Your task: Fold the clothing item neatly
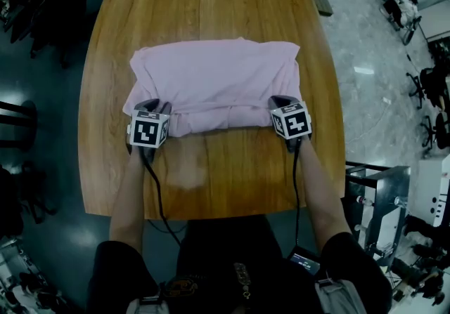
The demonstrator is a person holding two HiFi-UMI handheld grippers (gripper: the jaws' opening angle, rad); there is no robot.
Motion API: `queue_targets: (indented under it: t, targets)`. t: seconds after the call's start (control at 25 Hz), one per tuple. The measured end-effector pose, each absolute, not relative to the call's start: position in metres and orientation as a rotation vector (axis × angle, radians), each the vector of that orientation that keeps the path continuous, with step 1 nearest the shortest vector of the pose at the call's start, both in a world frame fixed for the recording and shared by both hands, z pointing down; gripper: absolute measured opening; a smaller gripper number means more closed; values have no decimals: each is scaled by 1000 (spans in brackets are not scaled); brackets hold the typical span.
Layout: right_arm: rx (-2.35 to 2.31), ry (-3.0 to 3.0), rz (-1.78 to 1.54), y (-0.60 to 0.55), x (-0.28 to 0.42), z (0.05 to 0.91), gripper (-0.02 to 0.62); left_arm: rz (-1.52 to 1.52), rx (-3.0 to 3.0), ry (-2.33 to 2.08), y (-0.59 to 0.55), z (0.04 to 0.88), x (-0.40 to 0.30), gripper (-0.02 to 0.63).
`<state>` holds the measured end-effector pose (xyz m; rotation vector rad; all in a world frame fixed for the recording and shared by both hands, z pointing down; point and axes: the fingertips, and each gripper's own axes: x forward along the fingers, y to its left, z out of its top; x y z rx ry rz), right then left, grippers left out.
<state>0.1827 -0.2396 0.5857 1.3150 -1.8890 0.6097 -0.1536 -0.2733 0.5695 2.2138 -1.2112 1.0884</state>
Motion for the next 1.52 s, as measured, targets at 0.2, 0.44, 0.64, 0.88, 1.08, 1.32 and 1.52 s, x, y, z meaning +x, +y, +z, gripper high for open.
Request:
queue_targets:
  t: [0.2,0.44,0.64,0.88,1.08,1.32,1.52]
  targets:
    - [1360,-1881,608,-242,186,584,3,983,2225,-1273,-274,559,-152,132]
    - [1417,-2012,567,-226,165,523,3,862,2264,-1349,-253,518,-145,134]
    - [1444,-2208,512,-188,143,472,3,701,2347,-1402,-209,468,-120,132]
    - [1403,-2453,483,-119,112,414,2,504,2451,-1469,-130,403,-78,8]
    - [1342,-2535,371,-61,100,376,2,405,2518,-1467,-65,364,-43,8]
    - [1310,-2601,329,-1,86,347,2,378,2571,-1454,-7,334,-20,8]
    - [1318,-2658,356,34,77,336,2,350,2593,-1433,24,320,-17,8]
